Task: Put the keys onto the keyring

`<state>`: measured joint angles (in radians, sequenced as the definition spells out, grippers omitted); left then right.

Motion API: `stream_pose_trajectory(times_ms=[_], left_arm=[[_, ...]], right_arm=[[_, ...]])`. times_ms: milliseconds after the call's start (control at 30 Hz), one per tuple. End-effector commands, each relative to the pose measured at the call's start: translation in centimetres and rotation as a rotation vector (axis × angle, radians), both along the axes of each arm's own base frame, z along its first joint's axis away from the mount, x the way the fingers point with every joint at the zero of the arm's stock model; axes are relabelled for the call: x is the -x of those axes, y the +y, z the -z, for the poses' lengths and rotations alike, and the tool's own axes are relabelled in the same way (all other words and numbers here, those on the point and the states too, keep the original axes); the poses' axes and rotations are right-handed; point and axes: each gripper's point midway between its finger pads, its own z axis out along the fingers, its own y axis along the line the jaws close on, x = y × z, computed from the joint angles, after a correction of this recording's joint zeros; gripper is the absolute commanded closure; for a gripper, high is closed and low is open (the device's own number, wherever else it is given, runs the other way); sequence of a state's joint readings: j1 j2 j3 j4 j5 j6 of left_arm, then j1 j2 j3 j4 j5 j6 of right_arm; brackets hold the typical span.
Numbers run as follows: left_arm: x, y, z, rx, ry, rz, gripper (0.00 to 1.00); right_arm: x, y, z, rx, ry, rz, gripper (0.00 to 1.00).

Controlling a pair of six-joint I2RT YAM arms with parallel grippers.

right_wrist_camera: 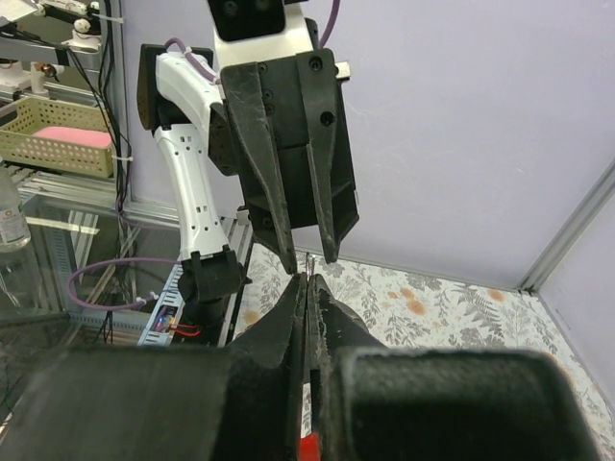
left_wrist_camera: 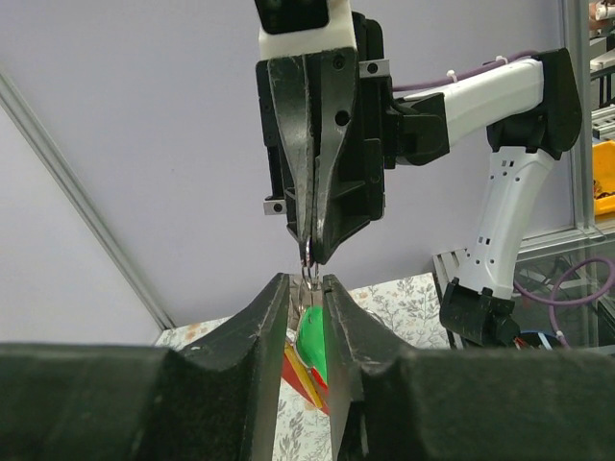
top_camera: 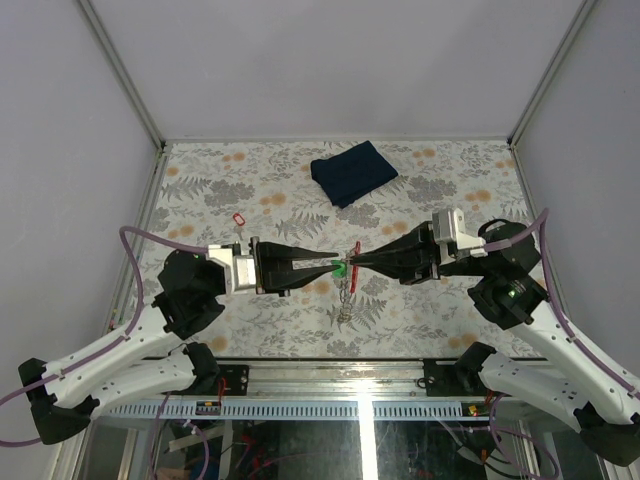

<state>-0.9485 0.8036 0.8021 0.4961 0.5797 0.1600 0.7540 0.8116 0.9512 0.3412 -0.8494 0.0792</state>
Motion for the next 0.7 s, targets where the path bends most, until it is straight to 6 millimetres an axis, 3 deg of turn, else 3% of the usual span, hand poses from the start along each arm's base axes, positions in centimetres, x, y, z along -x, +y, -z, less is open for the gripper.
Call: stream_pose_trajectory(times_ms=[0,667], left_arm=[[0.3,0.5,-1.8,0.034,0.011,0.001,0.8],[-0.3,-0.6,-1.0,-0.01,0.062,0.013,0.81]], right_arm=[[1.5,-1.2,-4.3,-0.103,-0.123,-0.016,1.0],[1.4,-0.9,-3.9,-0.092,-0.111,-0.031,1.0]])
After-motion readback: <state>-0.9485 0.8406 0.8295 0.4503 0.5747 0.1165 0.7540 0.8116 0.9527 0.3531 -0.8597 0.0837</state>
